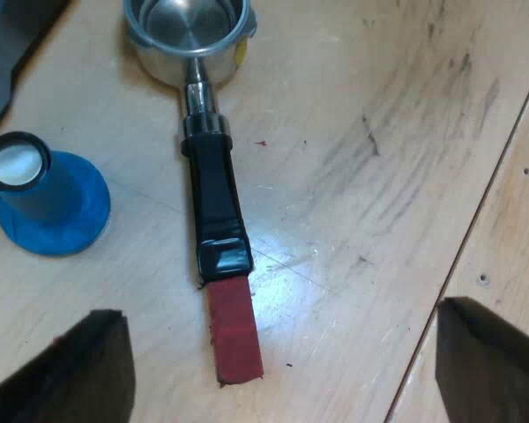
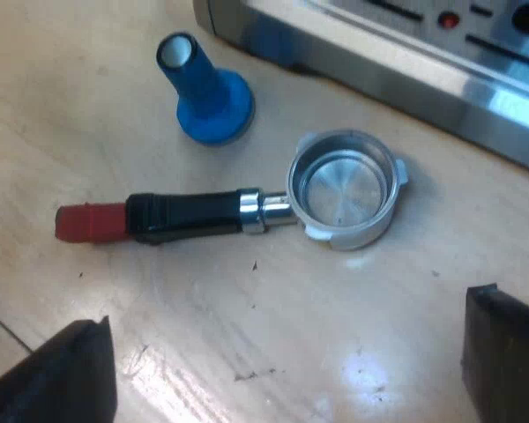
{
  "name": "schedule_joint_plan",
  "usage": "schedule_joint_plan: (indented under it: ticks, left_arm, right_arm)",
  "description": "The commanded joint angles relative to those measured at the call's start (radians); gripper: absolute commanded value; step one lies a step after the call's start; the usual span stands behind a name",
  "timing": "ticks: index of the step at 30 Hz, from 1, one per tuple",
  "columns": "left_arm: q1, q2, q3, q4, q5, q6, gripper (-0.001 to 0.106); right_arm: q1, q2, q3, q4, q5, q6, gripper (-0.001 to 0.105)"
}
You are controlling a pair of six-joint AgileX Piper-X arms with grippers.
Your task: Put the handle in the coffee machine
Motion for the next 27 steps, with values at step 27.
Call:
schedule_joint_plan:
  ticks: [27]
  left_arm:
    - [0.001, -0.008, -0.008, -0.001, 0.003, 0.042, 0.081]
  right_arm:
    - [-0.017, 0.329, -0.110, -0.099, 0.014, -0.089, 0.085]
